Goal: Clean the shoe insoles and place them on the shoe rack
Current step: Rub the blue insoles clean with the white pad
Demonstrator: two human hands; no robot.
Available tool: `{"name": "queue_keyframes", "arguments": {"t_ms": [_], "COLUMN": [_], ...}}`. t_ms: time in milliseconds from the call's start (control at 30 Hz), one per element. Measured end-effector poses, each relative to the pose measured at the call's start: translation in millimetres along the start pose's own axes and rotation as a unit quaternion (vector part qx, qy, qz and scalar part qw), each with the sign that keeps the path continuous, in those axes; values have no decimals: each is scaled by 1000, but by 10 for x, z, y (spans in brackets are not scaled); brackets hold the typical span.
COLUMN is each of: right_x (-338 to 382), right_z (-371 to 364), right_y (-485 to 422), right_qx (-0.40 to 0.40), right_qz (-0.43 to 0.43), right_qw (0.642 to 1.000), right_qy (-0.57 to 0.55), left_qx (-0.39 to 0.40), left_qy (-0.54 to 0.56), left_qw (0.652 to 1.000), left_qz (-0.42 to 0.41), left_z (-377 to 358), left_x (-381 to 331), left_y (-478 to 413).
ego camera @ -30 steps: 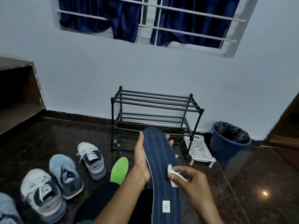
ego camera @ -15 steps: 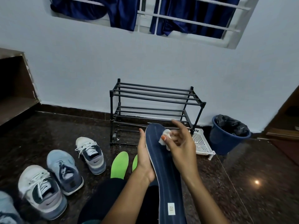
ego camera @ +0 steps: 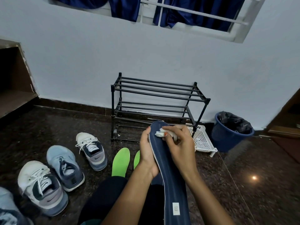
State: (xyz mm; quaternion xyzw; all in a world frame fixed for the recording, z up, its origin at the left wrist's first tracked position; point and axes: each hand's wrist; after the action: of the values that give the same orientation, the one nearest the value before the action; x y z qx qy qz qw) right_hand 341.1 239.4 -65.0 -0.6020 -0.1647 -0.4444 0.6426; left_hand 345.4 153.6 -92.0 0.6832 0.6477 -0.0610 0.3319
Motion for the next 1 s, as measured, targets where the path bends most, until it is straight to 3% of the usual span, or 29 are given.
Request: {"name": "queue_keyframes", "arguments": {"t_ms": [300, 433, 800, 1000], "right_x": [-73, -45, 75, 82], "right_z": [-34, -58, -107, -99], "right_y": [38, 17, 101, -116], "right_qx": [44, 14, 47, 11], "right_qz": [110, 133, 90, 90], "right_qw": [988, 979, 989, 988], "right_qy": [95, 156, 109, 127], "left_qx": [-20, 1, 29, 60], "left_qy": [-18, 0, 33, 49], "left_qw": [999, 1000, 999, 997], "left_qz": [35, 24, -1, 1], "left_z": [-31, -48, -59, -117], "left_x": [-31, -23, -10, 2], "left_y": [21, 35, 1, 79]}}
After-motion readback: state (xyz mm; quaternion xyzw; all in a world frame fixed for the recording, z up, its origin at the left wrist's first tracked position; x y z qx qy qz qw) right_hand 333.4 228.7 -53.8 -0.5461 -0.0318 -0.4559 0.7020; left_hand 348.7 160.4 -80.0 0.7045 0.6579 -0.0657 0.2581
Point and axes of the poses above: each hand's wrist, its own y-axis away from the middle knuckle, its own z-axis out of the back of the hand, x = y × z, and after that the axes turned 13 degrees about -x, right-handed
